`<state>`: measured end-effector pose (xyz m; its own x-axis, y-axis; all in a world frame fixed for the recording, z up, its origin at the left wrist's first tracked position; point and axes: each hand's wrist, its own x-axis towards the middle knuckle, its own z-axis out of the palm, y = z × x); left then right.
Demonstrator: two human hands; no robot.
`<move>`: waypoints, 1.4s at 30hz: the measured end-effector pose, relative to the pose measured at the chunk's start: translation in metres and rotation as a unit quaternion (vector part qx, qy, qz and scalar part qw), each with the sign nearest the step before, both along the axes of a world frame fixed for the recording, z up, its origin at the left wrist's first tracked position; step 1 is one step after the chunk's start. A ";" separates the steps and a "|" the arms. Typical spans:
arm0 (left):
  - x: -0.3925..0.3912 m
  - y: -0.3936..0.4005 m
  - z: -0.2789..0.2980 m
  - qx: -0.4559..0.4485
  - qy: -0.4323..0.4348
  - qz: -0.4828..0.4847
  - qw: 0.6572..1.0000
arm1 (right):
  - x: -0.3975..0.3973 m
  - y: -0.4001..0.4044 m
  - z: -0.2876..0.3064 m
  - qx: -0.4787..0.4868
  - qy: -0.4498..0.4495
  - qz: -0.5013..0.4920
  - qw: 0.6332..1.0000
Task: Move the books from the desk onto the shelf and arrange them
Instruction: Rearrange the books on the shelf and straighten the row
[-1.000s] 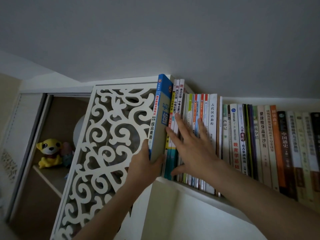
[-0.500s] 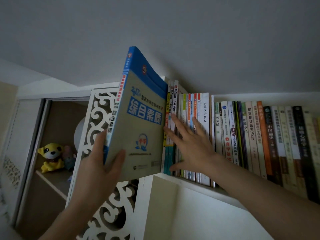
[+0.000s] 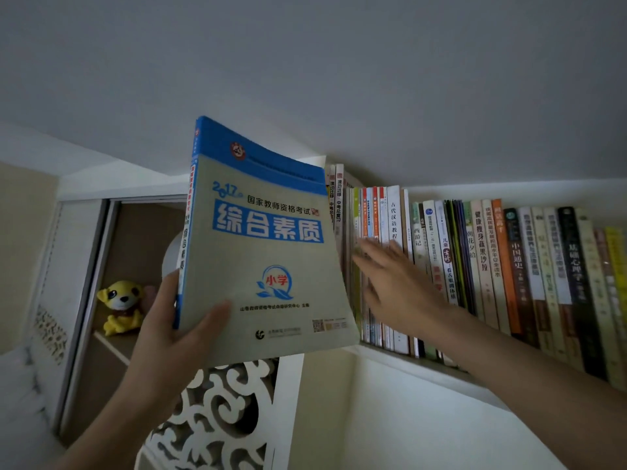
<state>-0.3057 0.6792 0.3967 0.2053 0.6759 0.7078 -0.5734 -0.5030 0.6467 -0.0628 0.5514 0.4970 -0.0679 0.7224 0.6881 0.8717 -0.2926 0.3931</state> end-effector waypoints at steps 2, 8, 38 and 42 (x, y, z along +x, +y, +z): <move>0.003 -0.009 -0.001 -0.014 -0.006 -0.014 1.000 | -0.004 -0.017 0.002 0.043 0.087 0.051 0.994; 0.017 -0.049 -0.005 0.010 0.018 0.027 0.999 | -0.001 -0.052 0.008 0.018 0.196 0.076 0.978; -0.019 -0.012 -0.012 0.020 -0.040 0.156 0.987 | 0.014 0.047 0.025 0.032 -0.123 -0.157 0.979; -0.010 -0.007 -0.016 0.016 -0.051 0.140 0.989 | 0.008 0.047 0.067 0.059 -0.133 -0.140 0.979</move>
